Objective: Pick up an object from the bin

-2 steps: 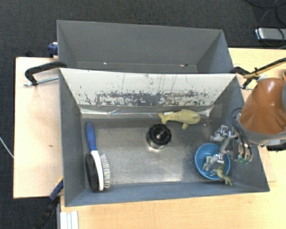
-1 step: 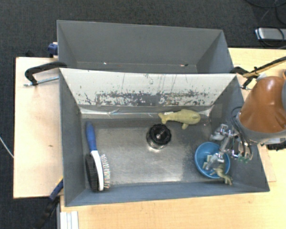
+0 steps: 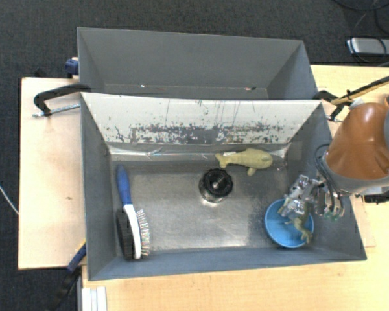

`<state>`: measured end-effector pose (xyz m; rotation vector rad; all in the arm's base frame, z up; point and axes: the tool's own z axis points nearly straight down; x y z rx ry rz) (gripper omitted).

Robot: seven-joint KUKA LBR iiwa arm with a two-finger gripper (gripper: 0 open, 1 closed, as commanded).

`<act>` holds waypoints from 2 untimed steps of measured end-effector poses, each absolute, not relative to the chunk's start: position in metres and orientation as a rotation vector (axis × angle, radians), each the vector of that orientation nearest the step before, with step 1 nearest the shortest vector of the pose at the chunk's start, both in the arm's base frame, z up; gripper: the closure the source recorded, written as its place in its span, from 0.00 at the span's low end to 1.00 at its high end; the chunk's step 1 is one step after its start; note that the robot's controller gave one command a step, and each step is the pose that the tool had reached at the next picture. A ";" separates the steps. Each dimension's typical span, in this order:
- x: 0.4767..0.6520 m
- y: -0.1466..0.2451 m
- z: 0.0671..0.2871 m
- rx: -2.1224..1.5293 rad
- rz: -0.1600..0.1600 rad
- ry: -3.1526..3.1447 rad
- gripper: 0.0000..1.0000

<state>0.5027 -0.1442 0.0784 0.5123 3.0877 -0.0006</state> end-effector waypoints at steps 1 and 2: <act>0.505 -0.144 0.142 0.511 0.000 3.088 1.00; 0.507 -0.144 0.149 0.511 0.000 3.092 1.00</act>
Offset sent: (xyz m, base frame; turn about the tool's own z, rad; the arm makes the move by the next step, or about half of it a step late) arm 0.0000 -0.0001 0.0589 0.0000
